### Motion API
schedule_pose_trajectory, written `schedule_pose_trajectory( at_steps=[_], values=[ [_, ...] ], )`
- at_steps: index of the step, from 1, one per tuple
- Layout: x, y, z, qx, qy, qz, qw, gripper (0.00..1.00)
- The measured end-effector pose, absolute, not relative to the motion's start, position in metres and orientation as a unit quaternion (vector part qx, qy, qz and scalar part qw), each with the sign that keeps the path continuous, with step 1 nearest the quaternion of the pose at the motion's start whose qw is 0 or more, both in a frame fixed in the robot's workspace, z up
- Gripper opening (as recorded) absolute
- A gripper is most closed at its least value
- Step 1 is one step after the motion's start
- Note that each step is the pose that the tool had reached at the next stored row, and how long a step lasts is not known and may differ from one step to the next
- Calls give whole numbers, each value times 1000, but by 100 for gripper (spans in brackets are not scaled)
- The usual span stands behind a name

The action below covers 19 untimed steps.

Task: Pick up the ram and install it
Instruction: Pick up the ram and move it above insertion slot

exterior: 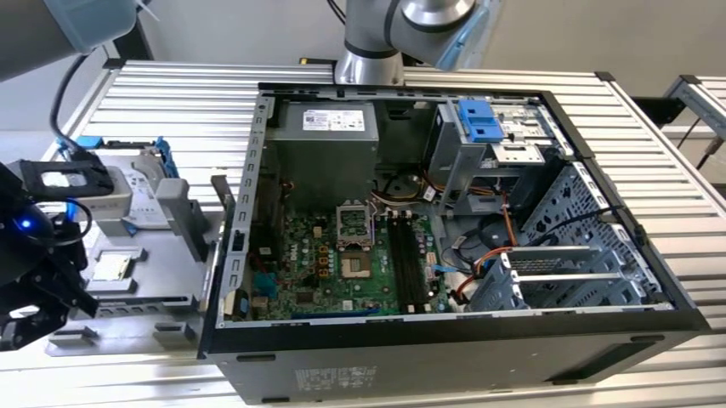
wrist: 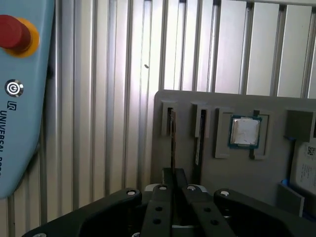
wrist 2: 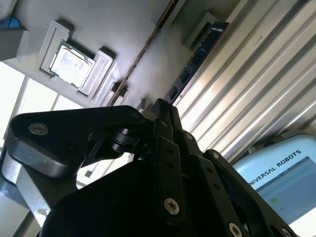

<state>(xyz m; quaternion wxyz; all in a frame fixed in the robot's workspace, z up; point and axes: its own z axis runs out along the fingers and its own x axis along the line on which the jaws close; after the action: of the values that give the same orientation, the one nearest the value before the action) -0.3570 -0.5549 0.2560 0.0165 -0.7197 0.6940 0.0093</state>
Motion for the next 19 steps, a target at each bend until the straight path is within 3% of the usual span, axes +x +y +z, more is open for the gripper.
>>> schedule_pose_trajectory(
  at_steps=[19],
  values=[
    [-357, -555, 276, -720, 694, 9, 16, 0]
  ],
)
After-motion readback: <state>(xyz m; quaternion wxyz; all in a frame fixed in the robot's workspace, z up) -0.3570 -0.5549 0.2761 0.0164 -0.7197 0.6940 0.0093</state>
